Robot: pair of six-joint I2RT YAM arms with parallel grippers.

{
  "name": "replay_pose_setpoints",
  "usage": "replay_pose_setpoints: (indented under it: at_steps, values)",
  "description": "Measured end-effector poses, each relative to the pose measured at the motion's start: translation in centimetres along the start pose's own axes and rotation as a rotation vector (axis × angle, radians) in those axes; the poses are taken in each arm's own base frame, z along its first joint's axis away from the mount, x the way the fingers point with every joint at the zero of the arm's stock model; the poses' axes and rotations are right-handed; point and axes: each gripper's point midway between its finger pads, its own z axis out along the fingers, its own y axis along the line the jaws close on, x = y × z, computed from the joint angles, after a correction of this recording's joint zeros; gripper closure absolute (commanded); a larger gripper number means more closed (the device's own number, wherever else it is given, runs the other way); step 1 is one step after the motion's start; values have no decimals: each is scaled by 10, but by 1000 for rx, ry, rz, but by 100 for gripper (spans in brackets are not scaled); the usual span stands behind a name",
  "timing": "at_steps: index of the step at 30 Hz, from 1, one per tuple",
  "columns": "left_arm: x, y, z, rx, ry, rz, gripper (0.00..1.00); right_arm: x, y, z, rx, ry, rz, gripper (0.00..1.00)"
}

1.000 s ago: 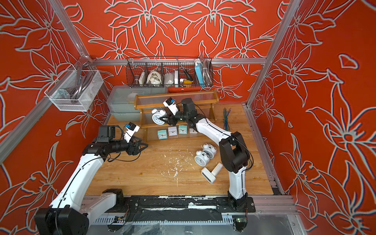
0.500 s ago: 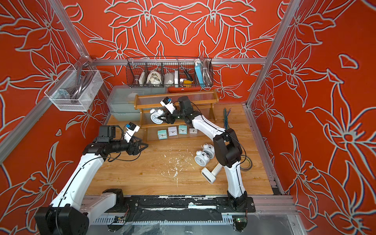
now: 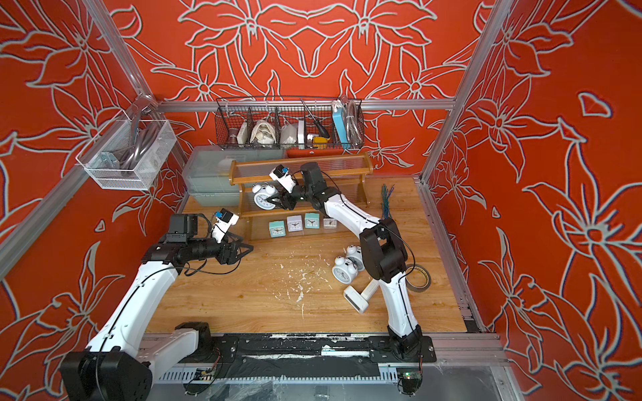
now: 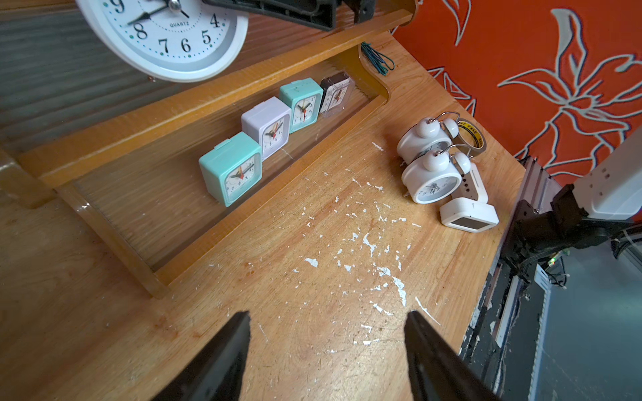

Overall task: Place the alarm clocks on the shelf by style
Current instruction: Place the alarm on the shelf.

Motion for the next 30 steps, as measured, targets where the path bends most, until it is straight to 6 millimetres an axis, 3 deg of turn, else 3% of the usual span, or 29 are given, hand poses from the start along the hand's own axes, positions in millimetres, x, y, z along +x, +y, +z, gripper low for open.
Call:
replay_pose_setpoints:
  at_steps: [17,30]
  values:
    - [1,0,2,10,2,-6,29,7,-3,3,21,-31,-39,46]
    - [0,-2,2,20,-3,-3,29,14,-2,1,41,-16,-51,28]
